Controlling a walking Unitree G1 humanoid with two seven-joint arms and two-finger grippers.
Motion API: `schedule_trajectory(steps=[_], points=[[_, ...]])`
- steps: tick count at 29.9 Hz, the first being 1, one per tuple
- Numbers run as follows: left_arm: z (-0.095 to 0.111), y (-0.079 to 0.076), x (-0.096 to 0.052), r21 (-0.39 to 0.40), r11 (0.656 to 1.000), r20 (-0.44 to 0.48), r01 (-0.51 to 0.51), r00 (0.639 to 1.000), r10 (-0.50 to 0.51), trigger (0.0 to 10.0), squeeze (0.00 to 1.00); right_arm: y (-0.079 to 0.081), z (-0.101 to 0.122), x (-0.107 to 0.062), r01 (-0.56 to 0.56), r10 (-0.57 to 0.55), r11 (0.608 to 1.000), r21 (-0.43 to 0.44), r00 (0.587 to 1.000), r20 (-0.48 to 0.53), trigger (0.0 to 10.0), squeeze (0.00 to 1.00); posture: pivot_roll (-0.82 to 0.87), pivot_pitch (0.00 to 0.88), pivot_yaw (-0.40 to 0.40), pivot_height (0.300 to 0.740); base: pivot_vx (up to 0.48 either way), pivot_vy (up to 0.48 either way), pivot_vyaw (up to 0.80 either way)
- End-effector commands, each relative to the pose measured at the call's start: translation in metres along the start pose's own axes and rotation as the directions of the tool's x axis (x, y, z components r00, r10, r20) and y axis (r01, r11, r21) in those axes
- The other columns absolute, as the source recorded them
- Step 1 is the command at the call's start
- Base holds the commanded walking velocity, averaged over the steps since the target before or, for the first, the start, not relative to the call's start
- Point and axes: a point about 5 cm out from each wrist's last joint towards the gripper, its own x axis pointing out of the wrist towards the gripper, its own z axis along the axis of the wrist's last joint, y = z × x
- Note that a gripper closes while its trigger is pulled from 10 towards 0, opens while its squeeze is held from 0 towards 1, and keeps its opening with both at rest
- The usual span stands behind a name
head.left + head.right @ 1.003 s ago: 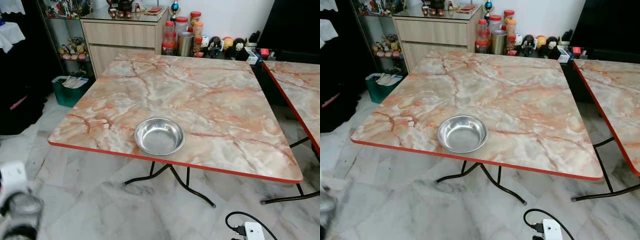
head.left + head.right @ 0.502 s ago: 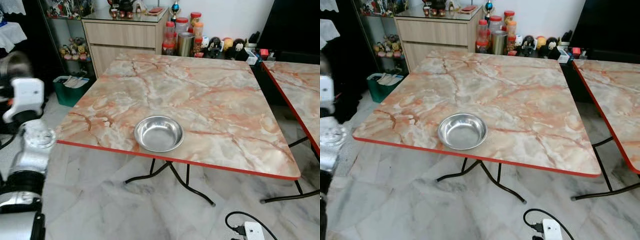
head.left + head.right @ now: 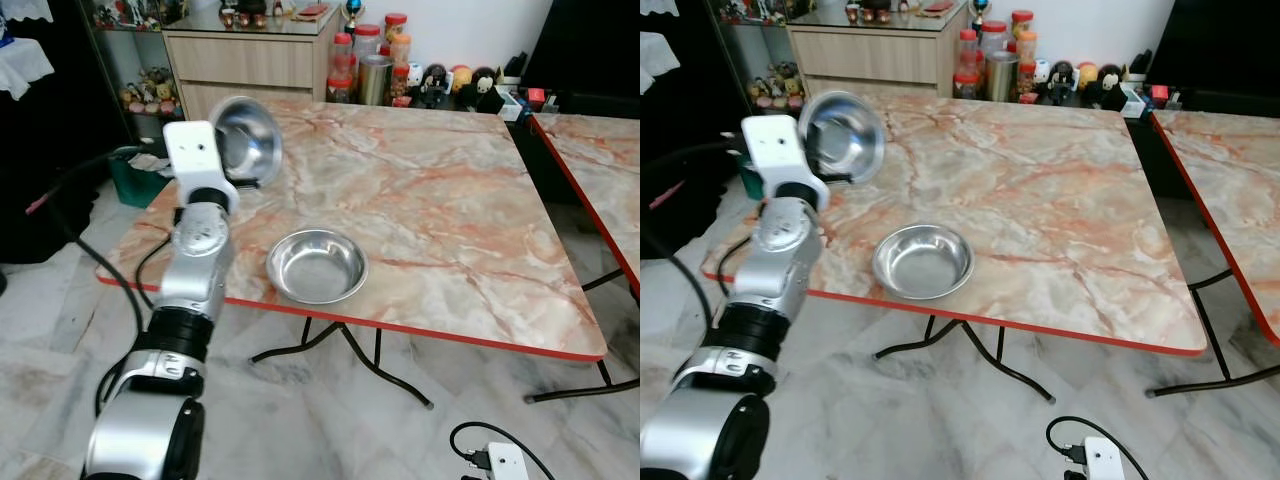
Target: Setting the table
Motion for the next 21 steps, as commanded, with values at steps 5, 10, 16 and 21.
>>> schedule_trajectory(steps=[5, 10, 16, 21], points=[[-0.016, -0.045, -0.005, -0.209, 0.967, -0.167, 0.148, 0.969, -0.184, 10.0, 0.00, -0.001, 0.002, 0.000, 0.006, -0.006, 1.000, 0.008, 1.000, 0.006, 10.0, 0.00, 0.04, 0.040, 0.004, 0.740, 0.000, 0.000, 0.00], [-0.039, -0.066, -0.018, -0.273, 0.945, -0.345, 0.180, 0.899, -0.271, 10.0, 0.00, -0.001, 0.002, 0.000, 0.001, -0.001, 1.000, 0.004, 1.000, 0.002, 10.0, 0.00, 0.04, 0.051, 0.004, 0.740, 0.000, 0.000, 0.00], [-0.045, -0.059, -0.023, -0.289, 0.950, -0.419, 0.116, 0.877, -0.234, 10.0, 0.00, -0.001, 0.003, 0.000, 0.004, -0.004, 1.000, 0.008, 1.000, 0.004, 10.0, 0.00, 0.04, 0.054, 0.002, 0.740, 0.000, 0.000, 0.00], [-0.047, -0.055, -0.028, -0.341, 0.938, -0.475, 0.066, 0.849, -0.232, 10.0, 0.00, -0.001, 0.003, 0.000, 0.000, 0.000, 1.000, 0.004, 1.000, 0.002, 10.0, 0.00, 0.05, 0.058, -0.001, 0.740, 0.000, 0.000, 0.00]])
